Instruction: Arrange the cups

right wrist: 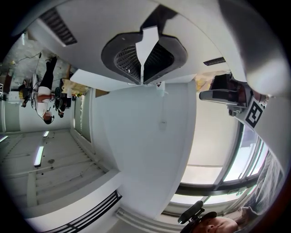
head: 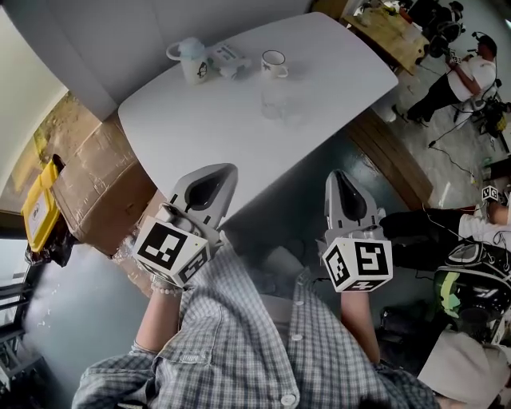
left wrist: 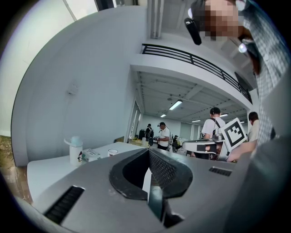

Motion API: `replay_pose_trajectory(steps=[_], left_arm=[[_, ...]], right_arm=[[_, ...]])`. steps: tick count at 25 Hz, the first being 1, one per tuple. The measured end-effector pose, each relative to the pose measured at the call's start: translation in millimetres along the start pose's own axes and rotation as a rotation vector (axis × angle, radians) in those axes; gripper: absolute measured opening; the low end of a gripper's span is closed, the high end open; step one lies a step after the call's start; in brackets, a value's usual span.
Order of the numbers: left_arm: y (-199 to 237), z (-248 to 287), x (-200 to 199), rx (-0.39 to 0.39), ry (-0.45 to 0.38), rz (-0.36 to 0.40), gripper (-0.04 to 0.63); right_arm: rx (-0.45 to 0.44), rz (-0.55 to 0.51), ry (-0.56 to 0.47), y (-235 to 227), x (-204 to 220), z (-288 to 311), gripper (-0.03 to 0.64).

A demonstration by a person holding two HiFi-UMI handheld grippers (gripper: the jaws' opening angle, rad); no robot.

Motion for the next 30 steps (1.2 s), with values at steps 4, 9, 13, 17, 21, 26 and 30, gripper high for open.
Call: replay_pose_trajectory(steps=[4, 9, 13, 17, 21, 26, 30], left_arm=[[0, 6, 2, 0.009, 0.005, -0.006, 0.009], [-8, 26, -1, 0.035, 0.025, 0.0, 0.009], [-16, 48, -6, 0.039, 0.043, 0.006, 0.009], [-26, 74, -13, 0.013, 0.042, -0.005, 0.009], [-35, 99, -21, -0.021, 0.037, -0.009, 0.009], [-48, 126, -27, -0.061, 0.044, -0.018, 0.009], [-57, 142, -27, -0.106, 0.043, -0.032, 0.009]], right_arm=[[0.021, 0.008, 0.016, -5, 6, -3, 0.032], [0.042, 0.05, 0.049, -25, 17, -5, 0.033], [0.035, 0.054, 0.058, -45, 19, 1, 0.033], [0.008, 0.06, 0.073, -74, 20, 12, 0.033], [-0.028, 0.052, 0.066, -105, 14, 26, 0.032], [-0.086, 0.021, 0.068, -135, 13, 40, 0.034], [-0.123, 0.012, 0.073, -156, 18, 44, 0.034]])
Point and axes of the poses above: the fingertips, and each gripper's own axes: z forward along the fingers, y to its left, x out of its underside, the point moved 7 cm from there along -z, backward along the fingers, and after that the axes turned 12 degrees about y, right-handed, at the moved point
